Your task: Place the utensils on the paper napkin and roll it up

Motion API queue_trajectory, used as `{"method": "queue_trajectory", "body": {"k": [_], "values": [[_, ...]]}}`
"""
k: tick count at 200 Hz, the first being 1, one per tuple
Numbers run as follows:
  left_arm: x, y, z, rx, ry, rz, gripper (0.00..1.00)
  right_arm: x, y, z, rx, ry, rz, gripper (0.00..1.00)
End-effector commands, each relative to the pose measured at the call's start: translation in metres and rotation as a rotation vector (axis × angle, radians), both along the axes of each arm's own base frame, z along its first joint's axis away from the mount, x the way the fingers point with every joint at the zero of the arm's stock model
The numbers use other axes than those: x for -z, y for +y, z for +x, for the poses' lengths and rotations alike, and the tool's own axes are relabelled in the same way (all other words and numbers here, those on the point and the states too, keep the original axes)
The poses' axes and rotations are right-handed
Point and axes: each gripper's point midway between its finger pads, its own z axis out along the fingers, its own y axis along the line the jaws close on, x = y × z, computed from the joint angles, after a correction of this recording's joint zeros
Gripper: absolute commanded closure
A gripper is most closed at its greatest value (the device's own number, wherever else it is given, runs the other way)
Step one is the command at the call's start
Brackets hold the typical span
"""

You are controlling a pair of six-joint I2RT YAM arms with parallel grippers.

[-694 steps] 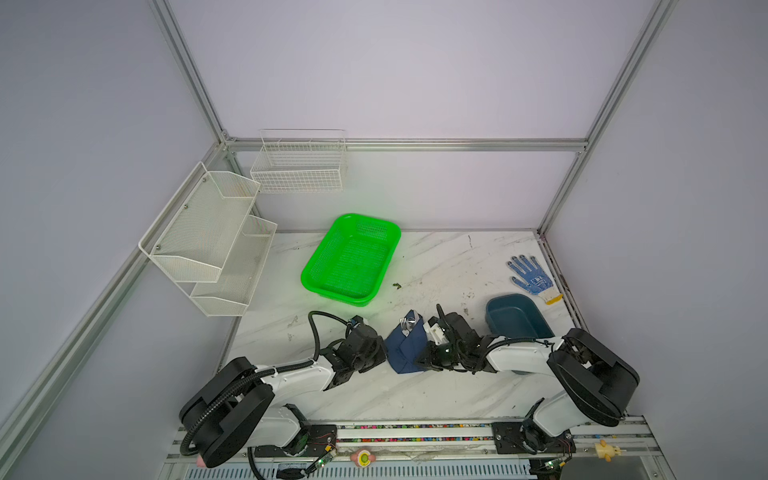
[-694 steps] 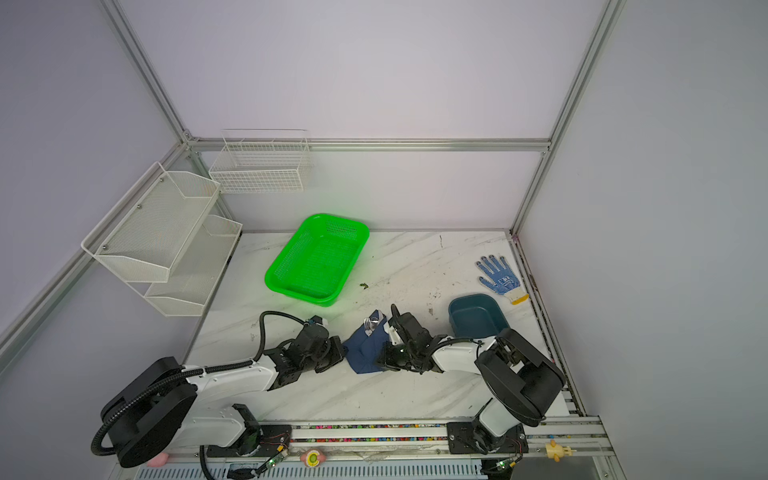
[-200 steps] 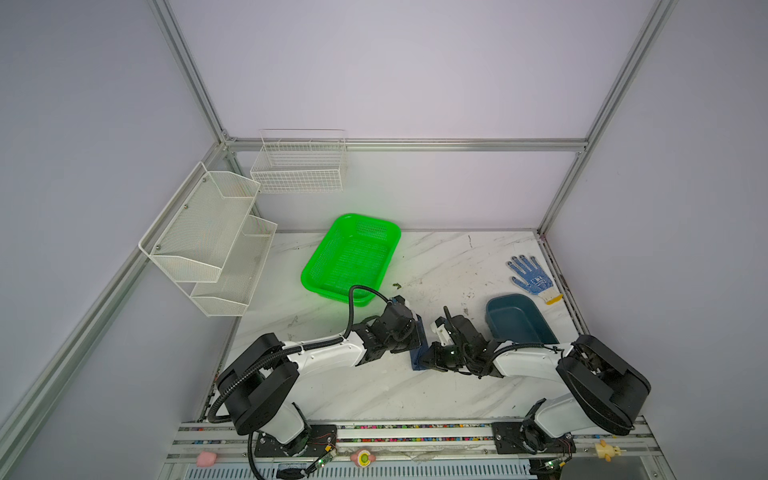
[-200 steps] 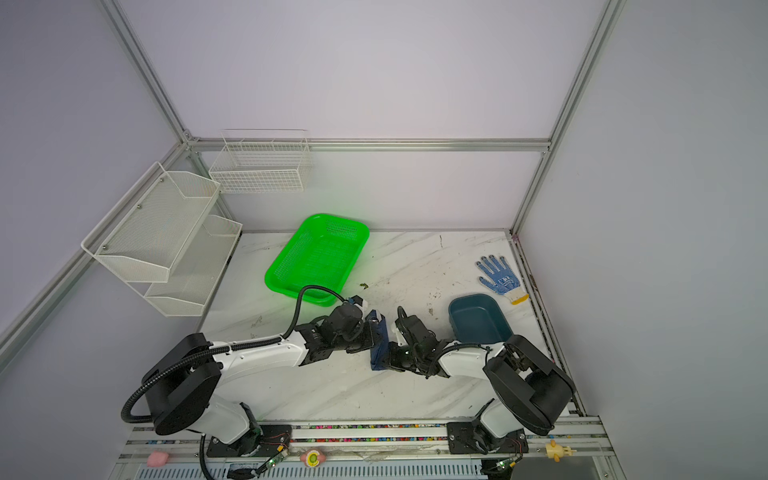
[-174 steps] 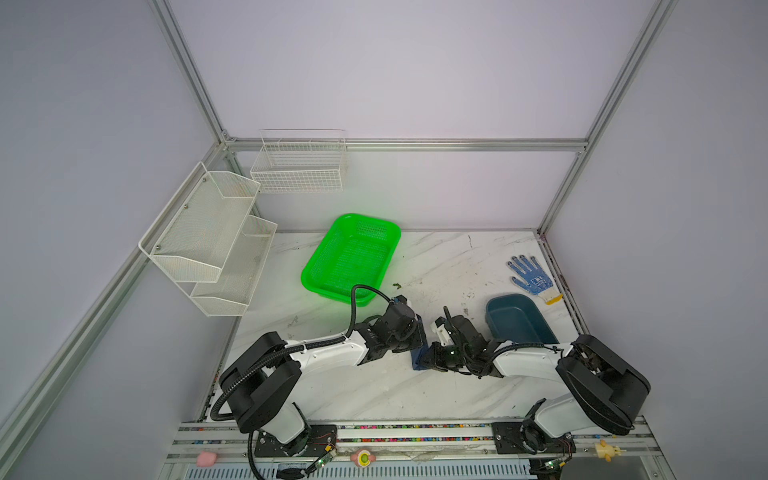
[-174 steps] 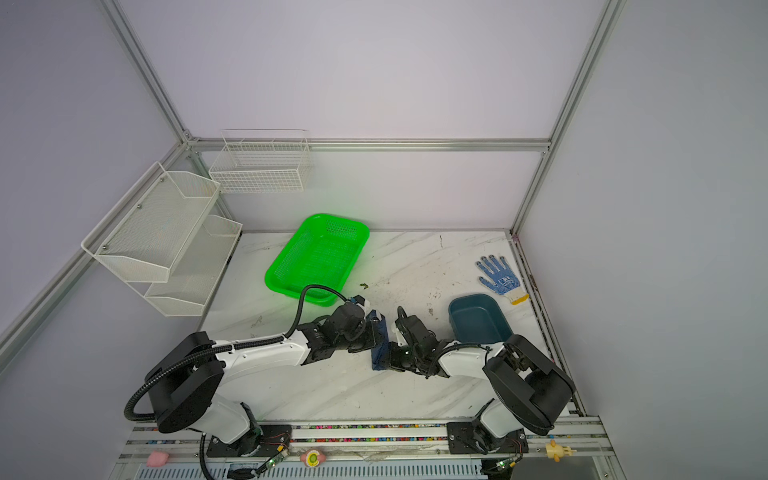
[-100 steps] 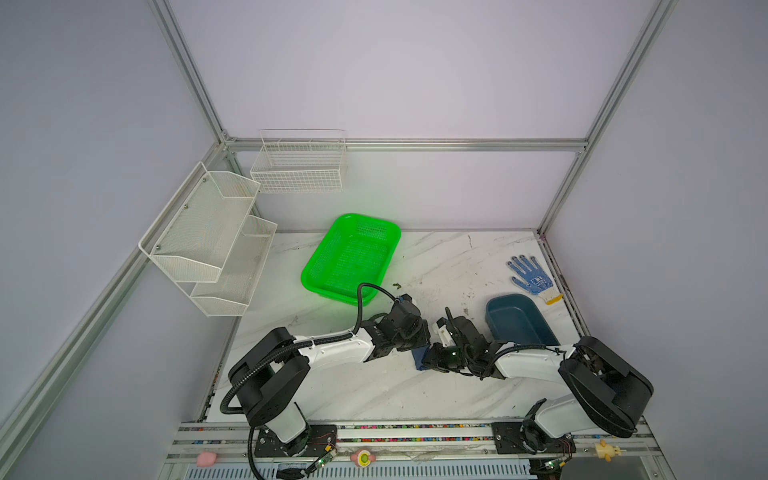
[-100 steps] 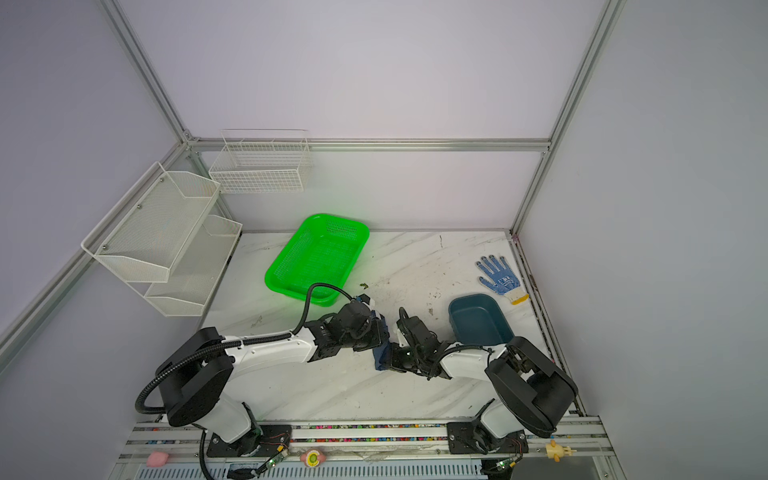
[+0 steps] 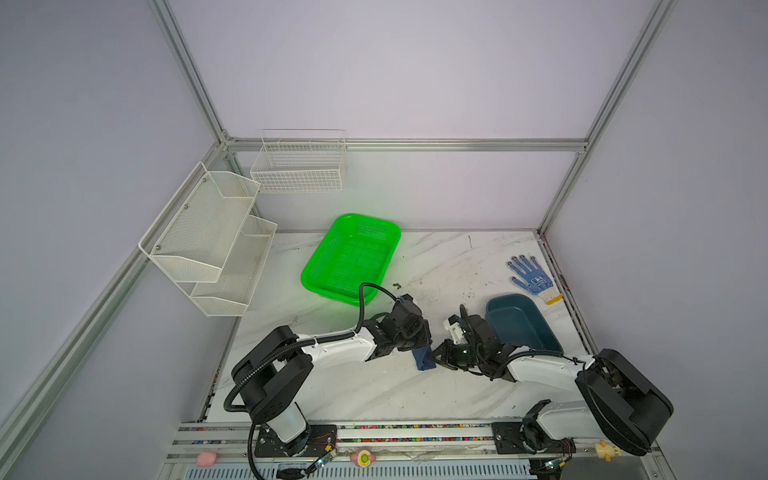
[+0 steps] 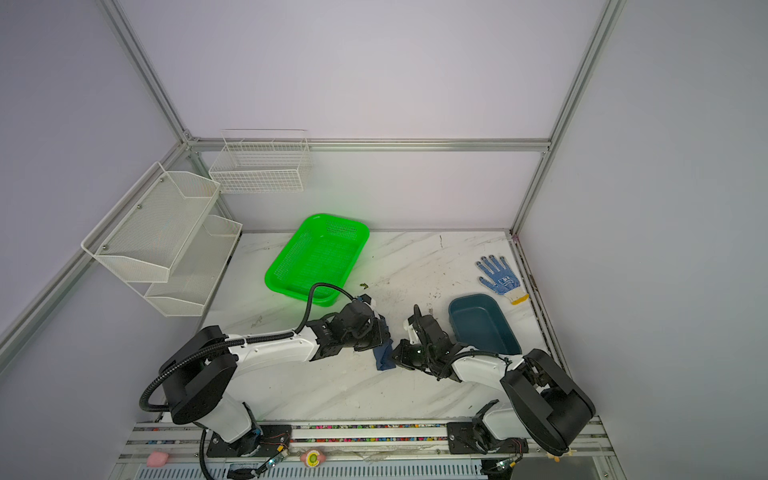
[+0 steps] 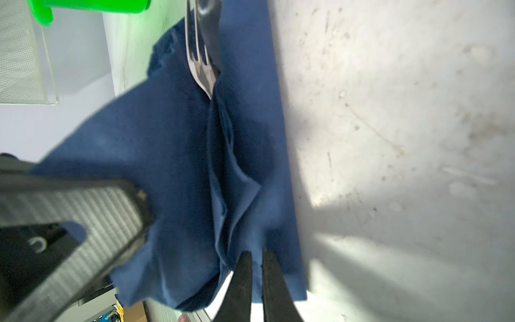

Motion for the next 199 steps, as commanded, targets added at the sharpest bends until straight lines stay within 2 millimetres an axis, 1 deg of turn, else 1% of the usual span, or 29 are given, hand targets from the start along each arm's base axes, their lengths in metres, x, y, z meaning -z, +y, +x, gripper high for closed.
{"method": "queue_trajectory", "body": {"k": [1, 20, 47, 76, 102, 137, 171, 199], "values": [[-0.04, -0.025, 0.013, 0.019, -0.055, -0.085, 1.0, 0.009, 0.001, -0.002, -0.021, 0.016, -0.007, 0.87], [-0.041, -0.028, 0.012, 0.026, -0.053, -0.087, 1.0, 0.011, 0.005, -0.002, -0.038, 0.025, 0.004, 0.88], [-0.042, -0.033, 0.013, 0.032, -0.049, -0.094, 1.0, 0.016, 0.003, -0.004, -0.04, 0.034, -0.006, 0.88], [-0.044, -0.043, 0.014, 0.05, -0.048, -0.104, 1.0, 0.018, 0.003, -0.006, -0.041, 0.038, -0.001, 0.88], [-0.04, -0.05, 0.013, 0.06, -0.035, -0.103, 1.0, 0.019, 0.003, -0.006, -0.043, 0.04, 0.0, 0.88], [-0.032, -0.053, 0.012, 0.068, -0.017, -0.095, 1.0, 0.022, 0.002, -0.008, -0.044, 0.047, -0.002, 0.88], [-0.026, -0.054, 0.011, 0.066, -0.006, -0.085, 1.0, 0.019, 0.002, -0.008, -0.039, 0.043, 0.002, 0.87], [-0.024, -0.055, 0.012, 0.063, -0.006, -0.08, 1.0, 0.011, -0.004, -0.007, 0.004, 0.031, 0.0, 0.84]]}}
